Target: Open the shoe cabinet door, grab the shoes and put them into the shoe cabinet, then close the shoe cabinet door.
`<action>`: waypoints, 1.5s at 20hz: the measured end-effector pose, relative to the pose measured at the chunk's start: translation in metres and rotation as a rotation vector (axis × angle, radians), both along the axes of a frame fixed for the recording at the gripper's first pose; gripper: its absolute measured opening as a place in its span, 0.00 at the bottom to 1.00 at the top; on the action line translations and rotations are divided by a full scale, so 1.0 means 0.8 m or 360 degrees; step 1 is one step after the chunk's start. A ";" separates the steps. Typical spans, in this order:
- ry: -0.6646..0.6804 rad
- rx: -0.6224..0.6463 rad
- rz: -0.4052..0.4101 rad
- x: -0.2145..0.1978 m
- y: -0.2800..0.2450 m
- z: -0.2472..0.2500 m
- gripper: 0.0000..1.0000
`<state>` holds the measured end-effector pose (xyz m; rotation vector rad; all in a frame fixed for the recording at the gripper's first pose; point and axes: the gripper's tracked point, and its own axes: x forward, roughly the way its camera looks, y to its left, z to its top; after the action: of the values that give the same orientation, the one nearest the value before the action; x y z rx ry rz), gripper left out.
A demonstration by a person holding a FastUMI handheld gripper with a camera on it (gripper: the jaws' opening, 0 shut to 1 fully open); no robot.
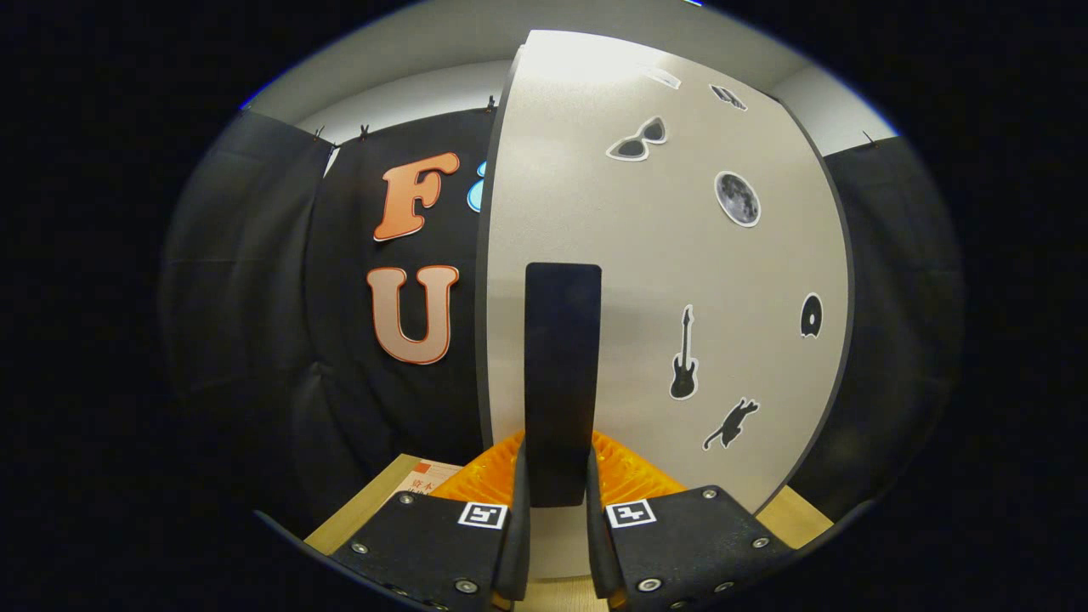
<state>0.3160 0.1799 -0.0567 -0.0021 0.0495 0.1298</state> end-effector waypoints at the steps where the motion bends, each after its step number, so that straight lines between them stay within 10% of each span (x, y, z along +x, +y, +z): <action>1: -0.0004 0.0006 -0.0008 -0.007 -0.004 0.000 0.28; 19: -0.0054 0.0112 0.0406 -0.111 -0.085 0.000 0.27; 30: -0.0038 0.0238 0.0383 -0.141 -0.172 -0.008 0.31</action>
<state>0.2035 0.0423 -0.0630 0.1401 0.0156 0.3735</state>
